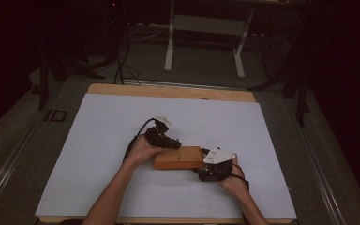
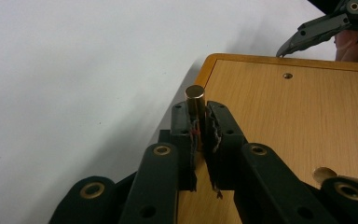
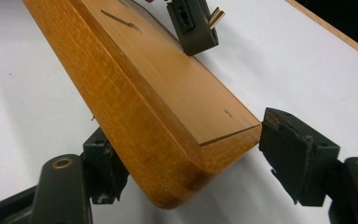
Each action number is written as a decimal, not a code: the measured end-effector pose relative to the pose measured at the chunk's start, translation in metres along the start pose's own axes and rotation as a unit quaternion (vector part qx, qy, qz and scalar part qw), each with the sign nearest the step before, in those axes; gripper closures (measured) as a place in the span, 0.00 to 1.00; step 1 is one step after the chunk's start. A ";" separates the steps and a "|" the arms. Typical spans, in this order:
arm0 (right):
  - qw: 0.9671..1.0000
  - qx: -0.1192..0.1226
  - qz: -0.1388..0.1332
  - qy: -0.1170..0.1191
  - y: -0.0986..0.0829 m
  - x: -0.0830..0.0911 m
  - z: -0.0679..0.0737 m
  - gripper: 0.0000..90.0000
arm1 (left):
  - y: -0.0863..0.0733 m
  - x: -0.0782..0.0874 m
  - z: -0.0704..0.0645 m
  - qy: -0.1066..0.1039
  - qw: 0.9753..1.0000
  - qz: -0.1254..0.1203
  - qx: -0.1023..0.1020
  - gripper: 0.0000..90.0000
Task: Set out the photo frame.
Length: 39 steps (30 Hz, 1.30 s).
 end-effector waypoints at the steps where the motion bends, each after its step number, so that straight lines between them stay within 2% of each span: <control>1: 1.000 0.001 0.001 0.000 0.000 0.000 0.000 0.30 | 0.000 0.000 0.000 0.000 1.000 0.000 0.000 0.92; 6: 1.000 0.003 -0.003 0.003 0.002 -0.002 0.002 0.27 | 0.001 -0.003 -0.001 -0.005 1.000 0.002 -0.006 0.92; 10: 1.000 0.014 -0.005 0.012 0.006 -0.005 0.008 0.28 | 0.002 -0.007 -0.005 -0.009 1.000 0.005 -0.011 0.92; 14: 1.000 0.008 -0.012 0.009 0.007 -0.004 0.006 0.31 | 0.002 -0.008 -0.004 -0.013 1.000 0.001 -0.006 0.91; 22: 1.000 -0.007 -0.023 0.002 0.006 -0.001 0.000 0.38 | 0.001 -0.005 -0.002 0.003 1.000 -0.011 -0.001 0.81; 25: 1.000 -0.015 -0.026 0.002 0.005 -0.001 -0.003 0.39 | -0.001 0.003 0.001 0.014 1.000 -0.023 0.006 0.76; 33: 1.000 -0.015 -0.024 0.000 0.006 -0.001 -0.003 0.40 | -0.008 0.018 0.004 0.028 0.999 -0.041 0.005 0.73; 38: 1.000 -0.015 -0.024 0.000 0.006 0.000 -0.003 0.41 | -0.016 0.036 0.001 0.052 0.996 -0.076 -0.009 0.72; 39: 1.000 -0.015 -0.024 0.000 0.006 0.000 -0.003 0.41 | -0.016 0.036 0.001 0.052 0.996 -0.076 -0.009 0.72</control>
Point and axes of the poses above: each handheld gripper's, and its own axes: x roughly backward along the jaws, y roughly out of its top, z roughly to its left, the point moved 2 cm from there along -x, roughly forward along the jaws, and after that the axes turned 14 degrees about x, right-handed, at the moved point
